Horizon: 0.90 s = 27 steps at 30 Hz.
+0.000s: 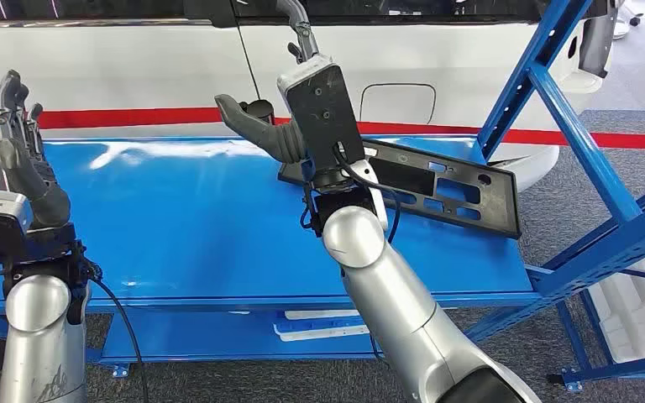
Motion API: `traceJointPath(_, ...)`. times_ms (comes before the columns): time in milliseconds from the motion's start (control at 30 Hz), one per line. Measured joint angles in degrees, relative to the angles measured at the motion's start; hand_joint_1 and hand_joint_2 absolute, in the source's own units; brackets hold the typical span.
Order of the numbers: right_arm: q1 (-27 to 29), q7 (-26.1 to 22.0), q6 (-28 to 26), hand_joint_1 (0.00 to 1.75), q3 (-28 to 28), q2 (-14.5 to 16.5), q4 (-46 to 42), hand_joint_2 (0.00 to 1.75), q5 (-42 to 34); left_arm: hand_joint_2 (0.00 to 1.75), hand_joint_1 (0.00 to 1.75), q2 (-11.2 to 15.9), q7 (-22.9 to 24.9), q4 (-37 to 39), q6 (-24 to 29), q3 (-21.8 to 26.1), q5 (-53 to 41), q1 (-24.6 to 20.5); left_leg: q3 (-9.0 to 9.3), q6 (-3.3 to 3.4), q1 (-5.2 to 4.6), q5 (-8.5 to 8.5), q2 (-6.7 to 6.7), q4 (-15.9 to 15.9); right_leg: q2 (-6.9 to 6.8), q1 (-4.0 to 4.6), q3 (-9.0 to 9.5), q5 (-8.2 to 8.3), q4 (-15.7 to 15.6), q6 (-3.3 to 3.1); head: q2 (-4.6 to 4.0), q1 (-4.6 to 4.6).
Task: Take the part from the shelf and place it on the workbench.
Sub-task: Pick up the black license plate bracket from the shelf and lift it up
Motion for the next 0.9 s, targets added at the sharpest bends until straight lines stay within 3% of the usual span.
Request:
traceJointPath(67,0.2,0.0,0.0,0.00,-0.3,0.0,0.1,1.75,0.5,0.00,0.00,-0.4,0.0,0.0,-0.1,0.0,-0.3,0.2,0.73,-0.24,0.05,-0.69,-0.05,0.0,-0.18,0.03,0.45,4.82,-4.7,0.89,0.00,0.04)
traceJointPath(100,0.4,0.0,0.0,0.00,-0.5,-0.1,0.2,1.75,0.9,0.00,0.00,-0.8,0.0,0.0,-0.2,0.0,-0.5,0.3,1.38,-0.53,0.03,-1.40,-0.15,0.1,-0.36,0.09,0.79,8.99,-8.5,1.30,0.00,0.00)
traceJointPath(133,0.5,0.1,0.0,0.00,-0.7,-0.1,0.3,1.75,1.2,0.00,0.00,-1.1,0.0,-0.1,-0.2,0.1,-0.7,0.4,1.77,-0.89,-0.03,-2.00,-0.25,0.1,-0.48,0.20,1.31,12.57,-10.8,1.28,0.00,-0.02)
traceJointPath(167,0.5,0.1,0.0,0.00,-0.9,0.0,0.3,1.75,1.6,0.00,0.00,-1.3,-0.1,-0.2,-0.2,0.1,-0.8,0.5,2.04,-1.23,-0.09,-2.49,-0.32,0.2,-0.57,0.22,1.68,14.89,-11.9,0.86,0.00,-0.08)
traceJointPath(200,0.5,0.2,-0.1,0.00,-1.1,0.1,0.3,1.75,1.9,0.00,0.00,-1.5,-0.1,-0.3,-0.3,0.1,-0.9,0.5,2.20,-1.39,-0.15,-2.87,-0.37,0.4,-0.57,0.17,2.00,15.76,-12.1,0.38,0.00,-0.14)
traceJointPath(233,0.5,0.3,-0.1,0.00,-1.2,0.1,0.3,1.75,2.2,0.00,0.00,-1.6,-0.1,-0.4,-0.3,0.2,-0.9,0.4,2.22,-1.39,-0.15,-3.03,-0.37,0.5,-0.51,0.08,2.28,16.04,-11.9,0.09,0.00,-0.15)
traceJointPath(533,1.8,0.5,-0.8,0.00,-2.1,0.0,1.8,1.75,4.7,0.00,0.00,-2.3,-2.1,0.4,-1.2,0.4,1.6,1.3,2.64,-0.76,-0.10,-3.15,0.74,-0.3,0.77,0.03,1.89,15.84,-11.9,-0.30,0.00,-0.20)
traceJointPath(700,2.9,0.5,-1.2,0.00,-2.9,-0.2,2.9,1.75,6.2,0.00,0.00,-2.7,-2.5,0.9,-1.4,0.6,2.5,2.9,3.07,-1.39,0.02,-3.59,0.98,-1.0,0.74,0.23,1.93,15.82,-11.9,-0.73,0.00,-0.16)
traceJointPath(900,3.2,4.5,1.3,0.00,-3.3,0.1,3.1,1.75,21.0,0.00,0.00,-3.0,-4.0,-0.4,-2.1,0.9,3.8,4.9,3.10,-1.66,-0.01,-3.42,0.98,-0.9,0.72,0.20,2.09,16.00,-11.9,-0.96,0.00,-0.15)
